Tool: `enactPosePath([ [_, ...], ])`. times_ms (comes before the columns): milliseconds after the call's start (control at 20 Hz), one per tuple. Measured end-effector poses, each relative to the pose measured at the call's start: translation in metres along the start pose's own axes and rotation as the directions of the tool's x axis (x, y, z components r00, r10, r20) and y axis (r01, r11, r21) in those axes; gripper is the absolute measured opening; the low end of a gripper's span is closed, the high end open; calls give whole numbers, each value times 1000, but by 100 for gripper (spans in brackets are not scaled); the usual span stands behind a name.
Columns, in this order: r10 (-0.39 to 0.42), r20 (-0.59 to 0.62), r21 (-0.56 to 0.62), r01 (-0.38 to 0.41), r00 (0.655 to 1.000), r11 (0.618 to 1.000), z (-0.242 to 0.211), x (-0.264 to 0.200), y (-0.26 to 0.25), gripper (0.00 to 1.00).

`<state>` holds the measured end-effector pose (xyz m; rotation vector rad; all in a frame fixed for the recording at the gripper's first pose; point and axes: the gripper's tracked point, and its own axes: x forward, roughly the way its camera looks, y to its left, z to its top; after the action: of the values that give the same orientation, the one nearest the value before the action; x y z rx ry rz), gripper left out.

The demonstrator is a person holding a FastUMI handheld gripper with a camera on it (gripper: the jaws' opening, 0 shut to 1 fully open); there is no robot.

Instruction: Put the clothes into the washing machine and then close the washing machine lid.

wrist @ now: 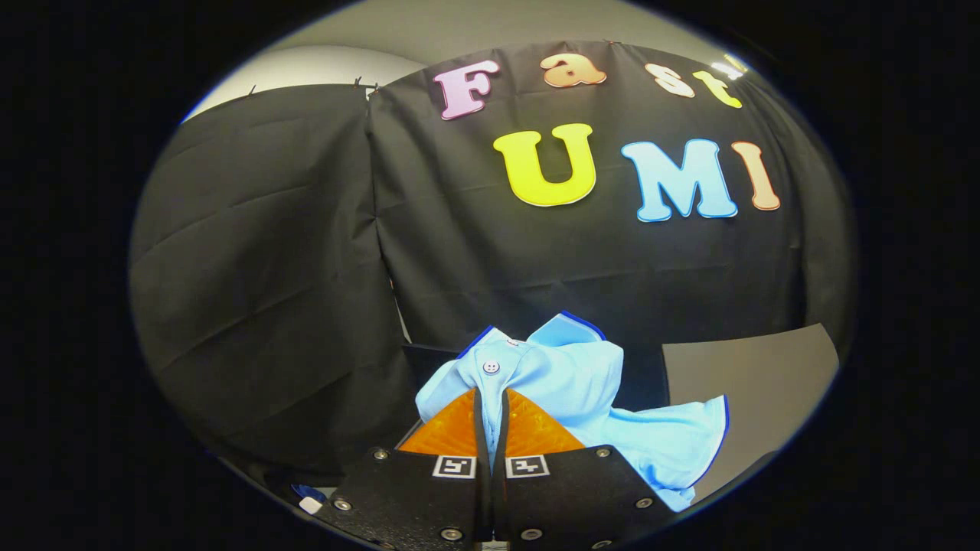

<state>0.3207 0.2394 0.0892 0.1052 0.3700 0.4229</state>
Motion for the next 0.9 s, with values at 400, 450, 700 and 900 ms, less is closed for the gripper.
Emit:
enactPosePath([
  [400,9,-58,-7,-9,998,1000,-32,26,38,0],
  [450,8,-59,-5,-9,998,1000,-36,31,41,0],
  [700,18,-79,-17,-20,997,1000,-64,51,63,0],
  [900,-5,-89,-42,1,996,999,-85,66,69,0],
])
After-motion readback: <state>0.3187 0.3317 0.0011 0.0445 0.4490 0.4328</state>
